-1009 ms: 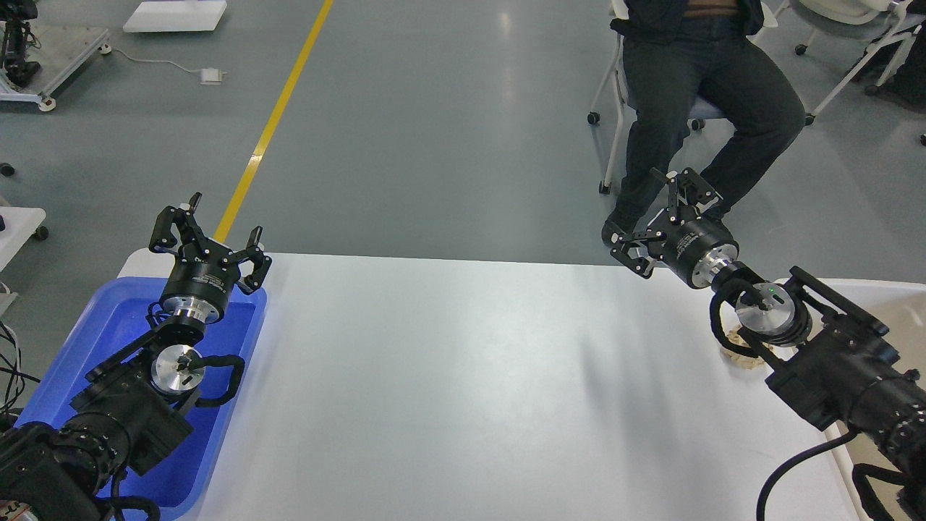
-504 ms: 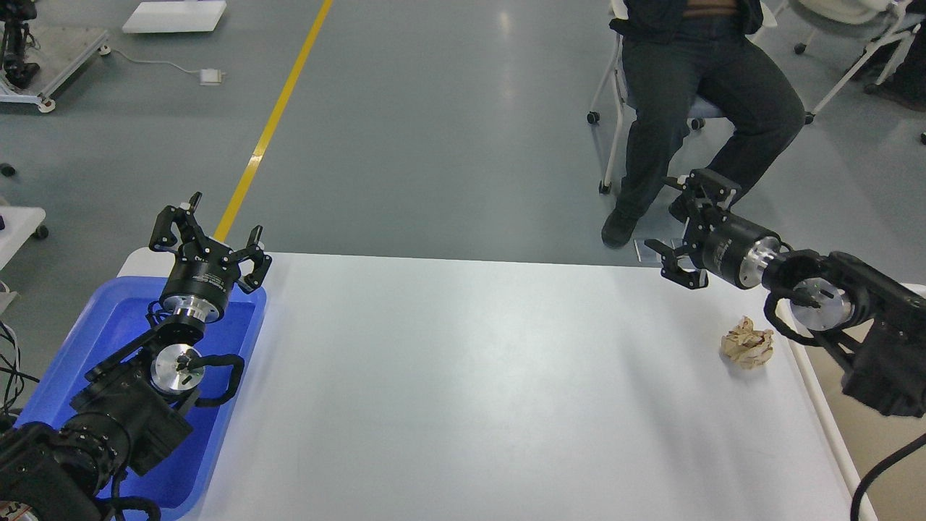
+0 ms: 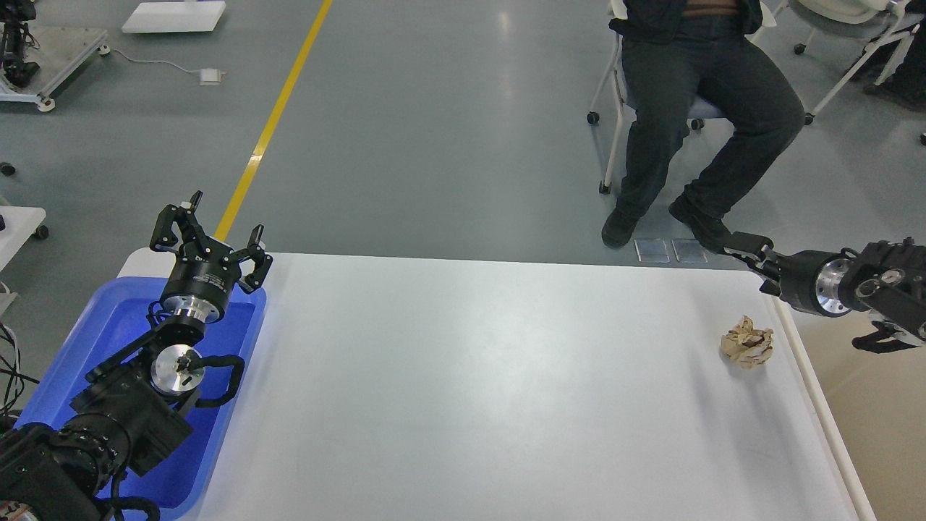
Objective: Tidy desktop
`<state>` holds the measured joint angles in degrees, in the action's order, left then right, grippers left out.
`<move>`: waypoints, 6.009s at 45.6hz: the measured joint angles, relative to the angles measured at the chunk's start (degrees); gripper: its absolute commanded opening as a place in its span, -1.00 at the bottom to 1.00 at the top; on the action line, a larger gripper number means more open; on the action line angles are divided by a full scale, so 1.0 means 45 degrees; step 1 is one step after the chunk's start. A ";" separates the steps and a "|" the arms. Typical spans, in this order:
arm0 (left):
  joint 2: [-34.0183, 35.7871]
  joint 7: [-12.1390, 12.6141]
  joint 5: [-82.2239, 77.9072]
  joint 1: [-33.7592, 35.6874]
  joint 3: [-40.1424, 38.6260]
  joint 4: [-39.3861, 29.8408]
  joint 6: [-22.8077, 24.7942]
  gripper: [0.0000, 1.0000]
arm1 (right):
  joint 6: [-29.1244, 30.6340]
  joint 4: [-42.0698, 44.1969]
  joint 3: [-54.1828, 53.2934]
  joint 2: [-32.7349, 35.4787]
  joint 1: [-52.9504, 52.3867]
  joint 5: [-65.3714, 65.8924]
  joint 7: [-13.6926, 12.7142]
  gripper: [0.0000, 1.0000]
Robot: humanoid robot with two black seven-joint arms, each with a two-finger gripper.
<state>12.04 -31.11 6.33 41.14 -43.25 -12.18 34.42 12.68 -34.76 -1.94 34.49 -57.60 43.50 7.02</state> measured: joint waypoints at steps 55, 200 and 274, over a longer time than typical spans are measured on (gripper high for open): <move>0.0000 0.0000 0.0000 -0.0002 0.0003 0.0008 -0.0043 1.00 | -0.4819 0.3500 0.2871 -0.3043 0.2261 0.4940 0.0751 1.00; 0.0000 -0.0001 0.0001 -0.0002 0.0003 0.0001 -0.0072 1.00 | -0.0745 -0.1293 0.2314 0.4530 -0.3218 0.3408 0.1356 -1.00; 0.0000 0.0000 0.0000 -0.0001 0.0002 0.0007 -0.0073 1.00 | -0.3861 0.5640 -0.2673 -0.1177 0.4756 -0.6362 -0.1743 1.00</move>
<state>12.04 -31.11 6.33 41.13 -43.24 -12.14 34.10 -4.69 -9.37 -13.96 29.19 -36.20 14.87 -0.82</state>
